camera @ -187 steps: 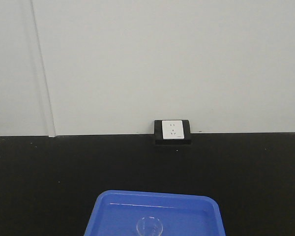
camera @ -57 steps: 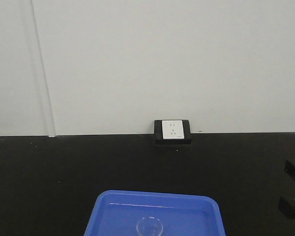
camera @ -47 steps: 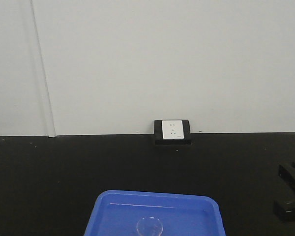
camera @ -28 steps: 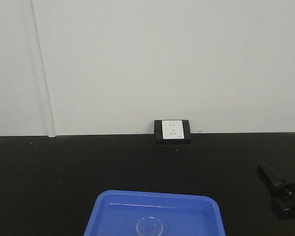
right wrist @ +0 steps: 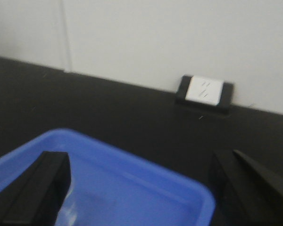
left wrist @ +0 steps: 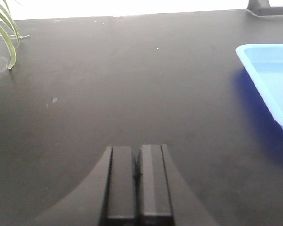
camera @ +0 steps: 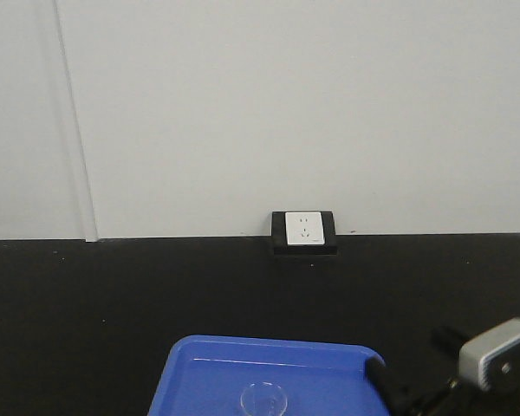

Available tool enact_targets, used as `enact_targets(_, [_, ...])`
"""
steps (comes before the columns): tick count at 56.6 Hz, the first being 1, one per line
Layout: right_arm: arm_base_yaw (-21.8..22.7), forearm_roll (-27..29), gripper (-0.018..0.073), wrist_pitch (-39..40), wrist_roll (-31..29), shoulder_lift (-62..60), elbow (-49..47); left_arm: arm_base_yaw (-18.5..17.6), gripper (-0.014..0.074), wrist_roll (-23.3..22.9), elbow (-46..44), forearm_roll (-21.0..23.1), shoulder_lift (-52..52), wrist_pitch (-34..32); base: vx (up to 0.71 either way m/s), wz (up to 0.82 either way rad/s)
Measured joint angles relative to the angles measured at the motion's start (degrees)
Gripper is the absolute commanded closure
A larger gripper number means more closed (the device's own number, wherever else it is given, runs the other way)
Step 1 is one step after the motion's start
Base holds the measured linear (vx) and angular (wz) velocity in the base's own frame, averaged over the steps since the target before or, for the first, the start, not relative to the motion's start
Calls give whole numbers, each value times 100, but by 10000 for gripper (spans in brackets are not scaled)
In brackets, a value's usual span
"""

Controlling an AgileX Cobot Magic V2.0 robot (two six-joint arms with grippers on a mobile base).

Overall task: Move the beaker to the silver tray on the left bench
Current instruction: 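Move the right gripper down over the glass beaker in the blue tray, then close the right gripper around the beaker rim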

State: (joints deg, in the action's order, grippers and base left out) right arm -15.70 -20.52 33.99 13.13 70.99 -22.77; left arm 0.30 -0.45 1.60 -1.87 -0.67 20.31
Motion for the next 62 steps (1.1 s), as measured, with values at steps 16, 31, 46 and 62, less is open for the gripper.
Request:
enact_targets(16, [-395,-65,-31,1400,-157,1962,338,0,595,0,0,0,0,0,0,0])
enact_targets(31, [-412,-542,-31,2558,-167,3448,-295,0,595,0,0,0,0,0,0,0])
enact_targets(46, [-412,-1078,-31,2601,330,4164,-1170,0,595,0,0,0,0,0,0,0])
enact_targets(62, [-412,-1708,-31,2511,714,4712,-1983,0,595,0,0,0,0,0,0,0])
